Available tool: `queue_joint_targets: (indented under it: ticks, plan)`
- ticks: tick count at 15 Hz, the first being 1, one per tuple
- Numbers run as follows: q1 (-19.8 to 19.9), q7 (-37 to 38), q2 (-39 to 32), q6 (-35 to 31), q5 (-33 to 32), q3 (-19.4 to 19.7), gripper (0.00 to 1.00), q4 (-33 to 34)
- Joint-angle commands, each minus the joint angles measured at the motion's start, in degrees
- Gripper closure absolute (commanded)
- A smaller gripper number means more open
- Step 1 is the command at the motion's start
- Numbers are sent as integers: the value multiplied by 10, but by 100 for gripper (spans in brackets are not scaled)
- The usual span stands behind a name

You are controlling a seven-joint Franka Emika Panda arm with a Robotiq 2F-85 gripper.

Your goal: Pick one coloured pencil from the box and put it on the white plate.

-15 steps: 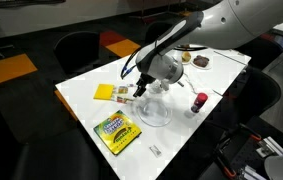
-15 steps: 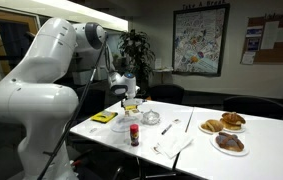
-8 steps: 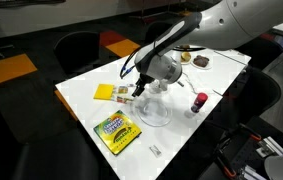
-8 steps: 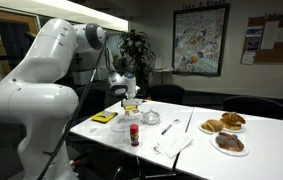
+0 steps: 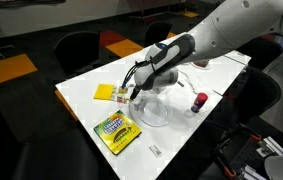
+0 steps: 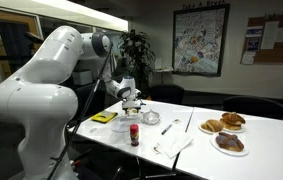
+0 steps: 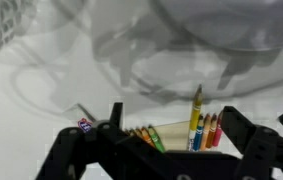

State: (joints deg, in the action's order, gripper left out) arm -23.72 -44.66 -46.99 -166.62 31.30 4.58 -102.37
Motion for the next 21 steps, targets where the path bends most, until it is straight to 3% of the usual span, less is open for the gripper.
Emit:
queue_joint_targets:
  ticks: [1, 4, 7, 12, 21]
  plan:
    - [50, 149, -28, 18, -158, -40, 0, 45]
    - [78, 239, -45, 35, -259, -71, 0, 77]
    - [98, 278, -60, 52, -309, -97, 0, 104]
    - [110, 306, -64, 71, -334, -127, 0, 119]
    - [80, 383, -54, 87, -355, -108, 0, 103]
